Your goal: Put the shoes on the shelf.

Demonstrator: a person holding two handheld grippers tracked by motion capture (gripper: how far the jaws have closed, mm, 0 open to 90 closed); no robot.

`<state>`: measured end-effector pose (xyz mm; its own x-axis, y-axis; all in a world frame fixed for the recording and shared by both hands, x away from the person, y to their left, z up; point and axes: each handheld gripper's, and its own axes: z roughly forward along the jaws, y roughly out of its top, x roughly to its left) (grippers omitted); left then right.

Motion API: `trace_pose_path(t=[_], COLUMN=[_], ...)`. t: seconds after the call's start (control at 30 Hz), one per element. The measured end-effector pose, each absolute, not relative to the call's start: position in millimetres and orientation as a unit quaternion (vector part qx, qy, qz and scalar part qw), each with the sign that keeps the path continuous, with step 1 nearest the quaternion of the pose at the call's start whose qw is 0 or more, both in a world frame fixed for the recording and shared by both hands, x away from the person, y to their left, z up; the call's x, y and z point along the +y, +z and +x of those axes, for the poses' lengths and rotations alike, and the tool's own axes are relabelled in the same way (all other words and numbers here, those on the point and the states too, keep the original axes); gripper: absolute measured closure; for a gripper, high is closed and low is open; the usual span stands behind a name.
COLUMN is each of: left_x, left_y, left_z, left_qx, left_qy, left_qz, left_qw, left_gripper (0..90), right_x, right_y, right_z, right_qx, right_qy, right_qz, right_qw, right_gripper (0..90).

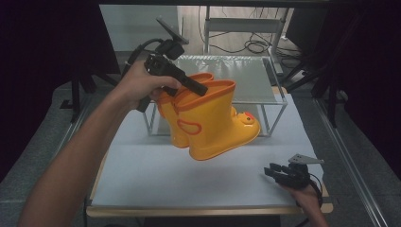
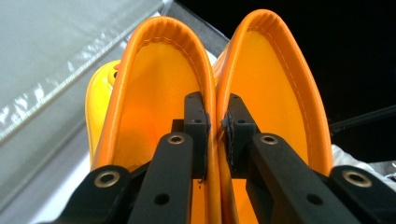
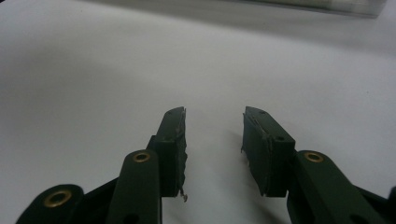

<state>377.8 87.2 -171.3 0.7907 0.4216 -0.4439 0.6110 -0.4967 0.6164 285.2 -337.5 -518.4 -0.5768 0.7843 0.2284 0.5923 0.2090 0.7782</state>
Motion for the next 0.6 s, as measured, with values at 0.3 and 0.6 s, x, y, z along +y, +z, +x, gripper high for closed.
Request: trace_pose_path(t=[0.3,0.6], left_x=[79,69], left_y=[-145,-133], left_z=[403,449], left_qx=[0.317,0.381], left_qy=[-0.103,-0.073], left_qz=[0.843,0.805], left_qw=[0.423,0.449], left_gripper=[82.4,82.4], right_x=[-340,-341], right_y=[-518,-518], right_z=[285,285], right_qx=[0.768,0.766], right_qy=[0.442,0.446], right_qz=[0.45,0.449], right_qw=[0.109,0.11], right_gripper=[59.2,59.1])
